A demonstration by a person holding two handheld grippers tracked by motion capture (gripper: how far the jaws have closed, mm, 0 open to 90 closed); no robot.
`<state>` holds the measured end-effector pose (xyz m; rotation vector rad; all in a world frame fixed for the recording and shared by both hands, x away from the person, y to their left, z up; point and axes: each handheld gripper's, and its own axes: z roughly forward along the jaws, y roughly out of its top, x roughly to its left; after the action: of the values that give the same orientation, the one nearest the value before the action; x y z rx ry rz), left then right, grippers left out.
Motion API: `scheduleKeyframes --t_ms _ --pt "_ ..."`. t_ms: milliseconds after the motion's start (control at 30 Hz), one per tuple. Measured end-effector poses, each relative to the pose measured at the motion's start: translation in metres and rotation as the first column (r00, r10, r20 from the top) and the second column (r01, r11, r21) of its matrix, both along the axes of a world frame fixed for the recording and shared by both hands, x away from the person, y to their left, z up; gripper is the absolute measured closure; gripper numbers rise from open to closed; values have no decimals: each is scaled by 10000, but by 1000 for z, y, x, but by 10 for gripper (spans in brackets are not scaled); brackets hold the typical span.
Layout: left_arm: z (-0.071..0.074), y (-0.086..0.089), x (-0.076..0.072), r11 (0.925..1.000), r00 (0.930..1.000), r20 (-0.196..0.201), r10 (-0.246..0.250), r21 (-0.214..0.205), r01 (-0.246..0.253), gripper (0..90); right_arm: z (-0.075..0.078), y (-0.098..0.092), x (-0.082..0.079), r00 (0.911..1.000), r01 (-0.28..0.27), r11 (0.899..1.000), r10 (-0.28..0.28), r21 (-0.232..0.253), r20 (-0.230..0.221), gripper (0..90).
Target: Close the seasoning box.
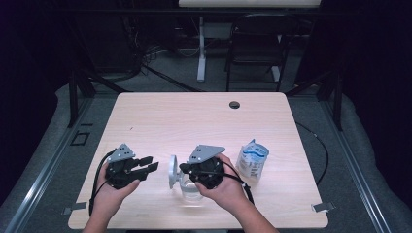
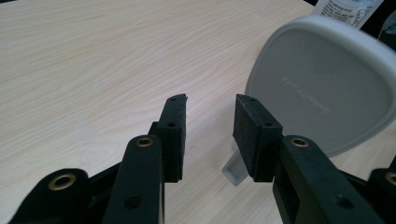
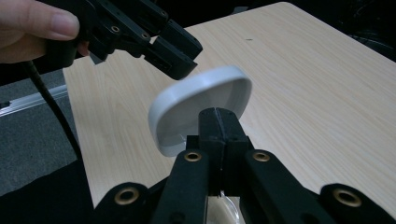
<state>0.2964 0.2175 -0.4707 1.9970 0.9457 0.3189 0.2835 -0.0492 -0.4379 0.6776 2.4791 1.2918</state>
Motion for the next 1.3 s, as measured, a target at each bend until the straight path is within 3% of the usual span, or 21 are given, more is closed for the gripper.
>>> scheduleKeyframes --t_ms 300,767,1300 --pt "0 0 0 10000 10000 23 -4 -80 4 646 -1 -4 -2 9999 139 9999 -139 -94 66 888" --pt "-2 -1 1 10000 9998 -161 66 -15 -66 652 -12 -24 -7 9990 388 9980 -398 -500 -187 709" --pt "-3 -1 0 9999 9999 -23 141 -37 -141 612 -31 -57 -15 9939 1076 9942 -1074 77 -242 564"
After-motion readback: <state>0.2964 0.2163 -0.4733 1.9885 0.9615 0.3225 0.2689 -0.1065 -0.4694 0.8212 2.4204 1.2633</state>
